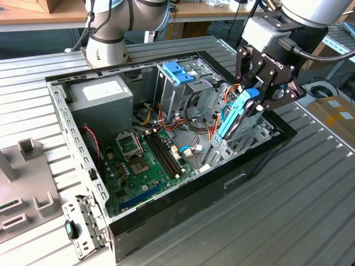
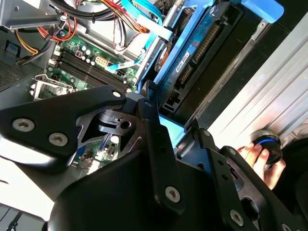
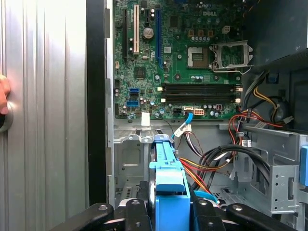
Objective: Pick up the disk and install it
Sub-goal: 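Insert the disk into the insertion slot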
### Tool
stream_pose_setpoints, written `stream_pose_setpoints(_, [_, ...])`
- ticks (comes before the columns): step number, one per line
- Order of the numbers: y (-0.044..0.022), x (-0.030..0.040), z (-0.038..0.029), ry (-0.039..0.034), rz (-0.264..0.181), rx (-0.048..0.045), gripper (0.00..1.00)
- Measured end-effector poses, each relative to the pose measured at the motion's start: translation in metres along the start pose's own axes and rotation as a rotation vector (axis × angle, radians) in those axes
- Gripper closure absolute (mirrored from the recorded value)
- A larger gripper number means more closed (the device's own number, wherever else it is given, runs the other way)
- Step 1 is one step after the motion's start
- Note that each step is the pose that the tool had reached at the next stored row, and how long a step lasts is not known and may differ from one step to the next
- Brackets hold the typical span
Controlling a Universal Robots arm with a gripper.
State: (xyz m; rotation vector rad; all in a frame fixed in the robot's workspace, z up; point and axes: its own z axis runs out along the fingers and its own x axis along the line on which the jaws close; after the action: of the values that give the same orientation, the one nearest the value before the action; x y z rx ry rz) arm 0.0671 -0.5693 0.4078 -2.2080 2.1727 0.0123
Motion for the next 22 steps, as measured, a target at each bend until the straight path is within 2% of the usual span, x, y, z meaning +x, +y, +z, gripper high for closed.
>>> stream_pose_setpoints(7, [0.0, 0.0, 0.0003, 0.0002, 0.0, 0.0002, 0.63])
stream_pose_setpoints(9, [0.0, 0.0, 0.0003, 0.0005, 0.0, 0.0, 0.62])
stream_pose_setpoints(10, [0.0, 0.0, 0.0003, 0.0003, 0.0, 0.0, 0.56])
stream_pose_setpoints(15, [0.0, 0.0, -0.0006, 0.0007, 0.0, 0.0, 0.56])
stream_pose_setpoints(22, [-0.0002, -0.0004, -0.0097, -0.0007, 0.0, 0.0, 0.56])
